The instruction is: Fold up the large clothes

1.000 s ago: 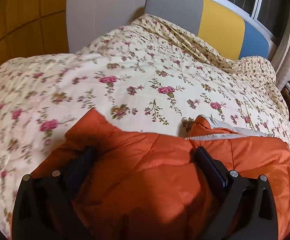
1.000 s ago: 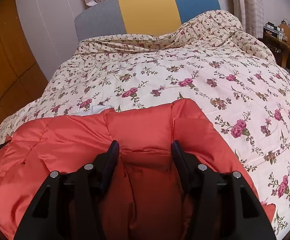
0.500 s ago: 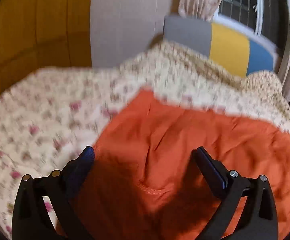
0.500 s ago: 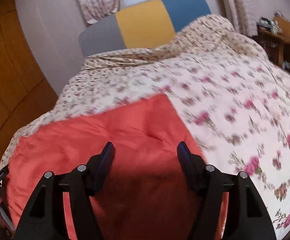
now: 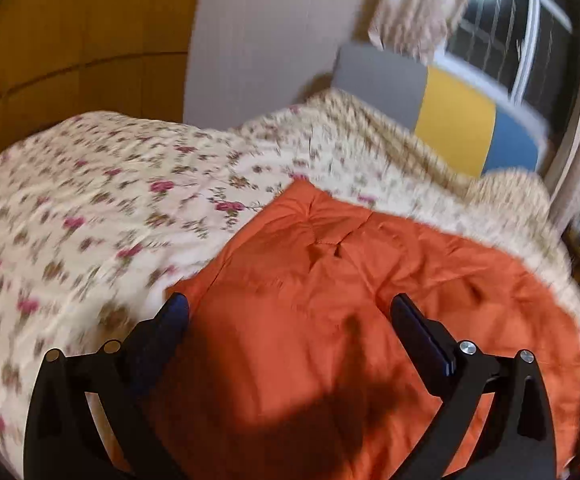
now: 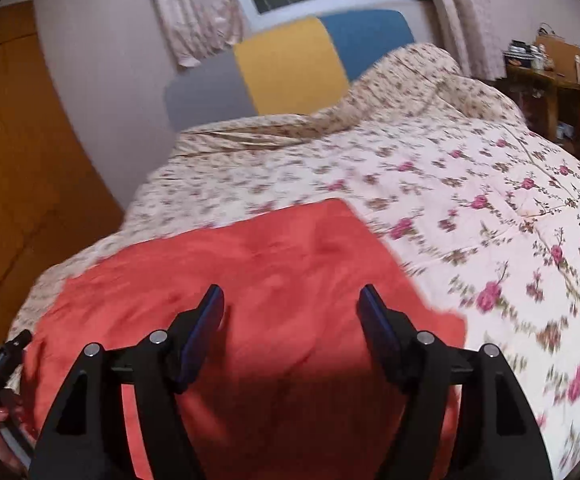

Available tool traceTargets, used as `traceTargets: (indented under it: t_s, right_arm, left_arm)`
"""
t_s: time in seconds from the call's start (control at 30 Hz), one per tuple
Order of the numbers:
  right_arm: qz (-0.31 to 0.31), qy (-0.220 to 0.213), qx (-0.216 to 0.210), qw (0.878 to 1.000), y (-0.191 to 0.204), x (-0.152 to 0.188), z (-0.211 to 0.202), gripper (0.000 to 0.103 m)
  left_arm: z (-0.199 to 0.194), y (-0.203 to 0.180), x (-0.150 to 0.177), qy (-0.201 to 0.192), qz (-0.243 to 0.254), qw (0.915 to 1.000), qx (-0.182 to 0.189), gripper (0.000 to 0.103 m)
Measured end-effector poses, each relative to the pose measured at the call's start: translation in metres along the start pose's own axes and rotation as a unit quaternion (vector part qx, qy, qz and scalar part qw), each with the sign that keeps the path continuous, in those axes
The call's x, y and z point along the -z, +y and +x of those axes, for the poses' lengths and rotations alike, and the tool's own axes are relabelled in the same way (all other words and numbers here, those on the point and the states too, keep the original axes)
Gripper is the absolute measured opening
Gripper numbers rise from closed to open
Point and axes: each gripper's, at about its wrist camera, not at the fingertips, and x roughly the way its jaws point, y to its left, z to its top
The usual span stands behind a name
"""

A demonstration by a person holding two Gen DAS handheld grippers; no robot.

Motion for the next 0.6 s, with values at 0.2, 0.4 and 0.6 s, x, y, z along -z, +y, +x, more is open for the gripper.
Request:
traceTargets:
  t_s: [0.2, 0.4, 0.6]
  right_arm:
    - [-0.024, 0.012, -0.015, 1.0, 0.046, 0.034, -0.03, 0.054]
    - [-0.033, 0.051, -0.048, 0.997, 0.079, 0.067, -0.039, 0.025]
    - [-0.083, 0.053, -0.063, 0.993, 0.11, 0.083, -0.045, 0.019]
  left_arm:
    - [-0.042, 0.038, 0.041, 0.012, -0.101, 0.9949, 0.003, 0.1]
    - [-0.072, 0.052, 0.074, 0.031, -0.128, 0.9904, 0.044, 0.098]
    - [-0.083, 0.049, 0.087, 0.056, -0.122, 0.9872, 0.086, 0.077]
